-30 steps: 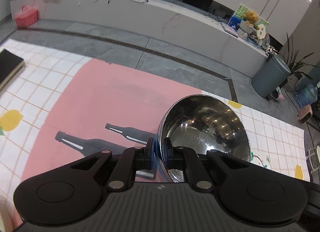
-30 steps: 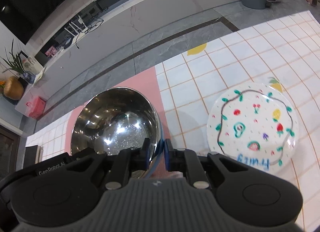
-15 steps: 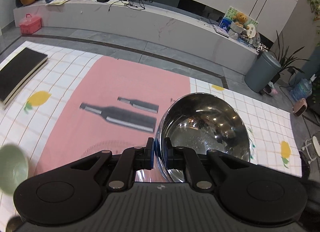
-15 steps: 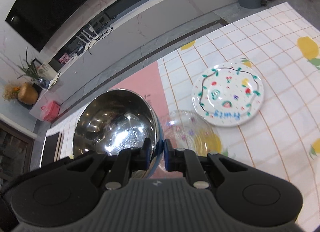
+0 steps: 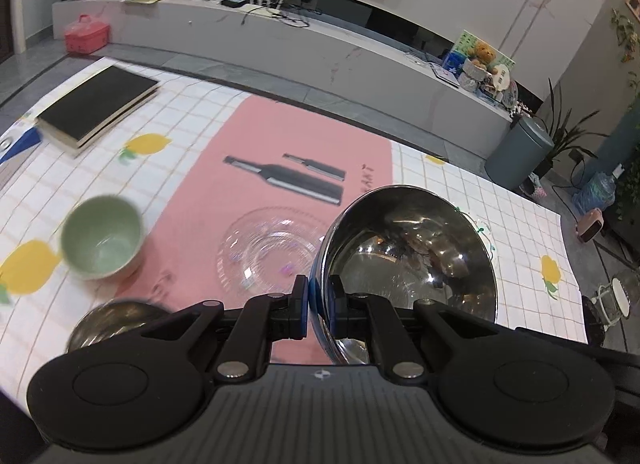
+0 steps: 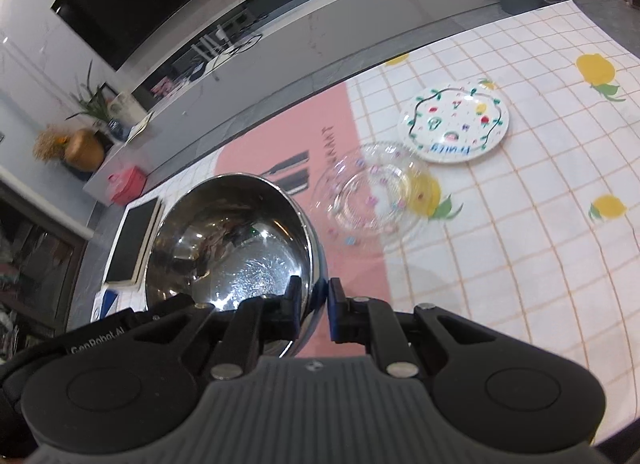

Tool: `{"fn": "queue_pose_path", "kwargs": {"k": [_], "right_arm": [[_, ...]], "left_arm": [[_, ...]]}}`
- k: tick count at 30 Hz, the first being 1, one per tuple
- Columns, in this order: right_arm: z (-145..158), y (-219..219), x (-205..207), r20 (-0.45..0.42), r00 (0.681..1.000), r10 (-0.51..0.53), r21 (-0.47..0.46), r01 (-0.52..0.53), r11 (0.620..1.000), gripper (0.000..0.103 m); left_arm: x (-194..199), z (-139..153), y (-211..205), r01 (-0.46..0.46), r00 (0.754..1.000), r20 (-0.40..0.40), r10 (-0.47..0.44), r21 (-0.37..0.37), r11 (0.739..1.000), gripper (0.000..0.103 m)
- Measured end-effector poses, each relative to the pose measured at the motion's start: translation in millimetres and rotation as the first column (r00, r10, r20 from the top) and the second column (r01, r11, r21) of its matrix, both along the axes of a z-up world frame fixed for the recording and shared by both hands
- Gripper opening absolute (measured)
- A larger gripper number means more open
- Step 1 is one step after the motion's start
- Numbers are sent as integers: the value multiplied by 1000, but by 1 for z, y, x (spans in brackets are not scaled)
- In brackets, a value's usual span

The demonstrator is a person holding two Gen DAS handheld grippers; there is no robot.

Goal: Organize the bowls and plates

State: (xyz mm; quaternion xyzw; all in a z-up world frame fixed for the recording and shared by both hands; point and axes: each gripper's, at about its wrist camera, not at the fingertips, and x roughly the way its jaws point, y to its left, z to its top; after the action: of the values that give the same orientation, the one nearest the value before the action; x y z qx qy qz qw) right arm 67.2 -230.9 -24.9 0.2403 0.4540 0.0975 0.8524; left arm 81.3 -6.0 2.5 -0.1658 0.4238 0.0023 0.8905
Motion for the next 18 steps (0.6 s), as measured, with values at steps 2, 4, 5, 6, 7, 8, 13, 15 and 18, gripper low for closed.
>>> {"fn": "queue_pose_path", "kwargs": {"k": [2,4,5,6,7,8,13,15,18], "right_arm": [[3,7,-9,-3,1000,27,0,-27,1000,11],[5,17,-17,-9,998,58,4,-58,998,11],[6,21,-20,-11,997,73,7,-73,997,11],[6,25,-23,-14,996,89,13,-89,996,11],[7,30,-24,-16,994,106,17,-106,994,11],[8,36,-26,-16,992,123,19,-123,992,12],[9,64,-27,-25,978,208,15,-208,978,12],[10,78,-26,-27,969,244,4,-244,970,12],[8,98,-25,-37,956,292,-12,-293,956,12]], "left_arm": [[-11,4,9,-16,1000,5,16,-7,1000,10],[-21,8,19,-31,999,11,31,-13,999,10],[-25,9,25,-41,999,13,41,-19,999,10],[-29,10,31,-53,998,13,54,-26,998,10],[-34,11,37,-68,998,11,68,-33,997,10],[-39,11,44,-85,996,8,86,-42,995,10],[-61,4,74,-169,986,-23,168,-76,983,10],[-67,0,88,-207,978,-42,204,-94,974,10],[-73,-6,106,-257,966,-66,250,-111,960,9]]}}
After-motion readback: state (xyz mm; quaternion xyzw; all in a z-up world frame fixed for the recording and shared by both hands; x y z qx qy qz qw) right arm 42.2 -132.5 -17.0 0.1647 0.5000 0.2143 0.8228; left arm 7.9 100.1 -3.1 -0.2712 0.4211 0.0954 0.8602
